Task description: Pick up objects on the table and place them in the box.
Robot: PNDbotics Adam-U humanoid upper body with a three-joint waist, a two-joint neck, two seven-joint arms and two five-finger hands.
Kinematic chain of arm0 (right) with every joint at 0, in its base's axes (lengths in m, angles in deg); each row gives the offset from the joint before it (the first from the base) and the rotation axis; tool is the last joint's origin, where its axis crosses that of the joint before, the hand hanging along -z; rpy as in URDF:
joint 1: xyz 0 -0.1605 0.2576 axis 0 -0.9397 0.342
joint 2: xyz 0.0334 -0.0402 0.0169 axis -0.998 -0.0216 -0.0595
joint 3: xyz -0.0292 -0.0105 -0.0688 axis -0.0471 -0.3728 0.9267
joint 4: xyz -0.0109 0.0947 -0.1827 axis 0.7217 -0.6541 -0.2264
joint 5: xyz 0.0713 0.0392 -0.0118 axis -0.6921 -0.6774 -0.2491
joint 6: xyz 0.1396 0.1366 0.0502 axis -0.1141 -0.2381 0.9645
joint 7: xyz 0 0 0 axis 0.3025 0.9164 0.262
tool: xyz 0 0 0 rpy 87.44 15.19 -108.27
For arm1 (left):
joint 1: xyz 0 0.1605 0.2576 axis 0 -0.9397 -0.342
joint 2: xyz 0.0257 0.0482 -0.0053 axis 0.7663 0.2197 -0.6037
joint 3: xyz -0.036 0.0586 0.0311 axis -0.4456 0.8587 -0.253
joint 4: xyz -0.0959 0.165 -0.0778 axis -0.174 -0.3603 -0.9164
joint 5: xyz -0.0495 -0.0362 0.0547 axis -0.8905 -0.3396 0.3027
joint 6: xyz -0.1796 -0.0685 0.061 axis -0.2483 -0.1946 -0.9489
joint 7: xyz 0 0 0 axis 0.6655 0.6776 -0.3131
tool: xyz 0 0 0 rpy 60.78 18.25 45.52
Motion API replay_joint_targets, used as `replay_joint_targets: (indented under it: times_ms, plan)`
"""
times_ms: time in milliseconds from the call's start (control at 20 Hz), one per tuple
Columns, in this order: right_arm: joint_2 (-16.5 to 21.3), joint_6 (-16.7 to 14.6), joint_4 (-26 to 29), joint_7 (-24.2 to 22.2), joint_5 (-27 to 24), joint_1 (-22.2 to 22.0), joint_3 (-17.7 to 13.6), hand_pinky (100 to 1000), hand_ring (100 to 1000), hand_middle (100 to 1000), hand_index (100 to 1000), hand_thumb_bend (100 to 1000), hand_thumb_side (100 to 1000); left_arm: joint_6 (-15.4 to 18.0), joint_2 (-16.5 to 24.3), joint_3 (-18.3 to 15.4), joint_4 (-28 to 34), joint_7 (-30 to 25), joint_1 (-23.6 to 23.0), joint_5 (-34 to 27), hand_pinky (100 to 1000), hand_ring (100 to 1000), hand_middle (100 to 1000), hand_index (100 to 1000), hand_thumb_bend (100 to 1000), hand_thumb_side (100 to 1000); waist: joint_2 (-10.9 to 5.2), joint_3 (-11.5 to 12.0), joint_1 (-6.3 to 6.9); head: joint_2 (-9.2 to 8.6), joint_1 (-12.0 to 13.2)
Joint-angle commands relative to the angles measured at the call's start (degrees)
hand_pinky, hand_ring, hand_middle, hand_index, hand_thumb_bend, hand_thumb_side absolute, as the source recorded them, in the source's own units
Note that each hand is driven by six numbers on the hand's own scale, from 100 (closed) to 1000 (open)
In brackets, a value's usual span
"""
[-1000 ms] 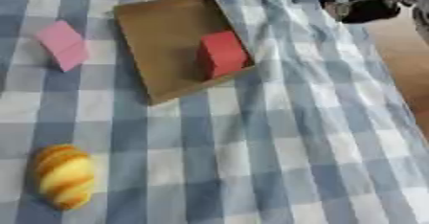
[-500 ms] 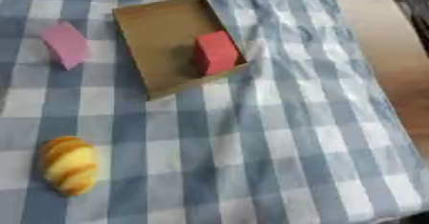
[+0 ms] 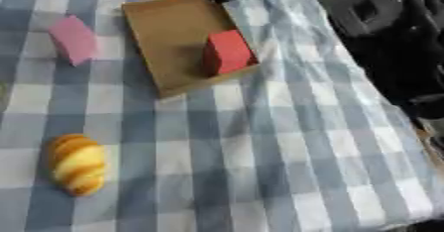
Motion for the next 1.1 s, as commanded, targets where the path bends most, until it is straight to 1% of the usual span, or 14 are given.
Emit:
replay_joint_targets:
  times_ms: [50,300,500,750,1100]
  plan:
    - [-0.6,-1.1,-3.8,1.3,2.7,1.2,0.1,672,554,340,566,100,195,0.1,1.3,0.1,0.9,-0.4,0.7,-0.4,882,768,703,826,400,523,-0.99,0.5,0.37,-0.59,-0.8]
    - [-2.3,-2.4,-8.4,3.8,5.9,1.5,0.7,668,550,336,560,100,195,0.1,1.1,0.2,0.9,-0.6,1.0,-0.6,883,767,703,826,400,523,-0.57,1.9,0.17,-1.03,-1.2]
    - [-2.4,-3.7,-8.7,4.4,7.5,1.3,1.2,671,552,335,557,100,197,0.1,1.0,0.2,0.9,-0.7,1.0,-0.6,883,767,703,826,399,524,-0.35,1.9,0.31,-1.06,-1.0]
    - [-1.9,-3.9,-8.3,2.9,7.9,0.6,1.4,673,555,336,556,100,207,-0.1,0.9,0.1,0.9,-0.7,0.9,-0.6,883,766,703,826,399,525,-0.33,1.4,0.42,-1.07,-0.5]
    - [-1.5,-3.0,-9.1,-0.2,9.6,-0.4,1.0,678,565,346,559,100,227,-0.2,0.7,0.0,0.9,-0.7,0.8,-0.6,883,766,703,826,402,525,-0.41,0.9,0.56,-1.26,-0.3]
